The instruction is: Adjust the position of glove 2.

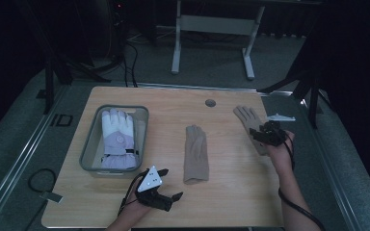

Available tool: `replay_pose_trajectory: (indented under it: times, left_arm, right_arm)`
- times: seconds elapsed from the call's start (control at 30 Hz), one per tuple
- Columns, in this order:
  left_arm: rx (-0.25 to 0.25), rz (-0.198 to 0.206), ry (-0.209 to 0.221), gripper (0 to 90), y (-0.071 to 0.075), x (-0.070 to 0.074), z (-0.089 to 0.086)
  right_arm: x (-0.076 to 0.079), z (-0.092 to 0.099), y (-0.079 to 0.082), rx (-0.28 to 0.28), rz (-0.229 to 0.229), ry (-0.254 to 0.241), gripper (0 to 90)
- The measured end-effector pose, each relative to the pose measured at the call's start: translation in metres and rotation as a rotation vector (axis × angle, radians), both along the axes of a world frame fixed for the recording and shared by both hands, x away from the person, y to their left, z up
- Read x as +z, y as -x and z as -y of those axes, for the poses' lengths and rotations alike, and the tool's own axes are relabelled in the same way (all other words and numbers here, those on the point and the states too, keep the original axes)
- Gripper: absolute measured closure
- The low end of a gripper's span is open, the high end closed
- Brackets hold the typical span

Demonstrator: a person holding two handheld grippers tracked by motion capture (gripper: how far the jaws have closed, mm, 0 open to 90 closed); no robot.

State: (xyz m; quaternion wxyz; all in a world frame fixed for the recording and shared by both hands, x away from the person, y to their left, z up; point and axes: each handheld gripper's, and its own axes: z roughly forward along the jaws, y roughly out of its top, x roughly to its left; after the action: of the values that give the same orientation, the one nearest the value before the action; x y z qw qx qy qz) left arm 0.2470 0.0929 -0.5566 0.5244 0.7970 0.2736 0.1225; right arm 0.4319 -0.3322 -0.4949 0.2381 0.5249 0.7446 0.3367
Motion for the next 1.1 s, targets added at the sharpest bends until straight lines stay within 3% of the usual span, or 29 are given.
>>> replay_pose_trajectory:
  times: [0.1,0.2,0.3,0.5,0.63,0.8,0.83,0.93,1.0,1.1]
  left_arm:
    - [0.0,-0.001,0.003,4.6,0.0,0.0,0.0]
    - [0.001,0.0,0.003,4.6,0.0,0.0,-0.001]
    - [0.0,-0.003,0.005,4.6,-0.001,0.0,-0.001]
    - [-0.003,-0.008,0.006,4.6,-0.001,-0.001,-0.001]
    - [0.001,-0.007,0.014,4.6,0.0,-0.001,-0.002]
    - [-0.009,-0.013,0.007,4.6,0.0,-0.002,-0.001]
    - [-0.011,-0.015,0.007,4.6,0.0,-0.002,-0.001]
    - [-0.015,-0.013,0.002,4.6,0.001,-0.002,0.0]
    - [-0.016,-0.013,-0.001,4.6,0.001,-0.002,0.0]
    - [-0.017,-0.013,0.0,4.6,0.001,-0.002,0.0]
  right_arm:
    - [-0.005,0.013,-0.011,-0.043,-0.022,0.021,44.8]
    - [-0.006,0.016,-0.014,-0.049,-0.032,0.022,44.7]
    - [-0.015,0.029,-0.029,-0.073,-0.051,0.019,43.7]
    - [-0.025,0.033,-0.041,-0.05,-0.058,0.027,48.1]
    - [-0.038,0.031,-0.05,-0.012,-0.073,0.085,53.0]
    - [-0.043,0.031,-0.053,-0.013,-0.075,0.057,54.6]
    - [-0.051,0.029,-0.053,-0.011,-0.082,0.049,57.5]
    - [-0.051,0.029,-0.052,-0.025,-0.085,0.026,70.5]
    - [-0.05,0.027,-0.052,-0.033,-0.093,0.037,78.1]
    - [-0.048,0.02,-0.05,-0.082,-0.101,0.057,82.1]
